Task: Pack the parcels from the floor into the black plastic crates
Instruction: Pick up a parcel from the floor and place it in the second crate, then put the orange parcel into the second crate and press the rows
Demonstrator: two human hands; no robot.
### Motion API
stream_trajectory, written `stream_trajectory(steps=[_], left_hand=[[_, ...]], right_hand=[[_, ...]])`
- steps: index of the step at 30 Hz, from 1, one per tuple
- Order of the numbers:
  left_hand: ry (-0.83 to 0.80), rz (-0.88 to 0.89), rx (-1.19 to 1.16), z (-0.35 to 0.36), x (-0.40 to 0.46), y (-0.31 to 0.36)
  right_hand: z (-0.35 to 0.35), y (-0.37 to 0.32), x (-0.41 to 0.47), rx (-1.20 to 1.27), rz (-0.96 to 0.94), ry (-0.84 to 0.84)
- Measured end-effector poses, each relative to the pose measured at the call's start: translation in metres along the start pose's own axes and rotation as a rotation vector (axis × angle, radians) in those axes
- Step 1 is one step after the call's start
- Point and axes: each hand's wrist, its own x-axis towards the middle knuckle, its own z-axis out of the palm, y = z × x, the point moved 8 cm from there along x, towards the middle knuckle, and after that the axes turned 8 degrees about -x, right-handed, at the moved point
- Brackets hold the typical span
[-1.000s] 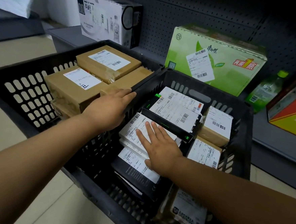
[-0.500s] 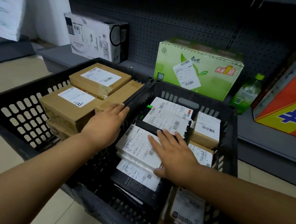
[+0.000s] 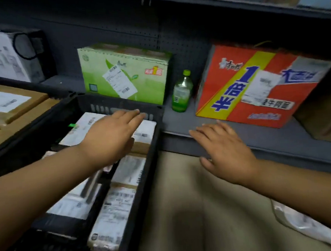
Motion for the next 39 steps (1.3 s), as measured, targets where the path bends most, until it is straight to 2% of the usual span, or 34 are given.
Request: stream_trajectory(steps=[5,12,17,22,24,26,29,31,33,35,39], left_hand=[[0.009,0.151,-0.032,0.011,0.065,0.099],[-0.032,0.202,-0.131,0.062,0.131,0.210],[-0.118,0.256,-0.185,0.114,0.149,0.279],[-0.202,0.279,-0.218,0.157,0.150,0.316],[-0.220,0.279,-0.232,0.168,0.149,0.326],[-0.230,0.279,-0.241,0.177,0.149,0.331],[-0.257,0.271,-0.242,0.193,0.149,0.335],[-0.278,0.266,-0.235,0.203,0.150,0.338],[-0.295,0.268,-0.240,0.211,0.153,0.344],[-0.299,0.276,-0.240,0.214,0.155,0.350],[-0.307,0.319,-0.255,0.223,0.161,0.372]], right_hand=[[0.050,0.113,-0.075,-0.123,0.096,-0.087],[0.153,0.239,-0.186,-0.123,0.310,-0.298],[0.243,0.259,-0.290,-0.036,0.511,-0.707],[0.299,0.231,-0.359,0.285,0.677,-0.956],[0.309,0.217,-0.364,0.396,0.660,-0.983],[0.313,0.217,-0.360,0.402,0.643,-0.946],[0.303,0.252,-0.357,0.359,0.813,-0.685],[0.295,0.280,-0.370,0.222,0.894,-0.551],[0.300,0.304,-0.399,0.099,0.985,-0.602],[0.313,0.318,-0.431,0.076,1.070,-0.742],[0.347,0.320,-0.482,0.233,1.195,-0.990]])
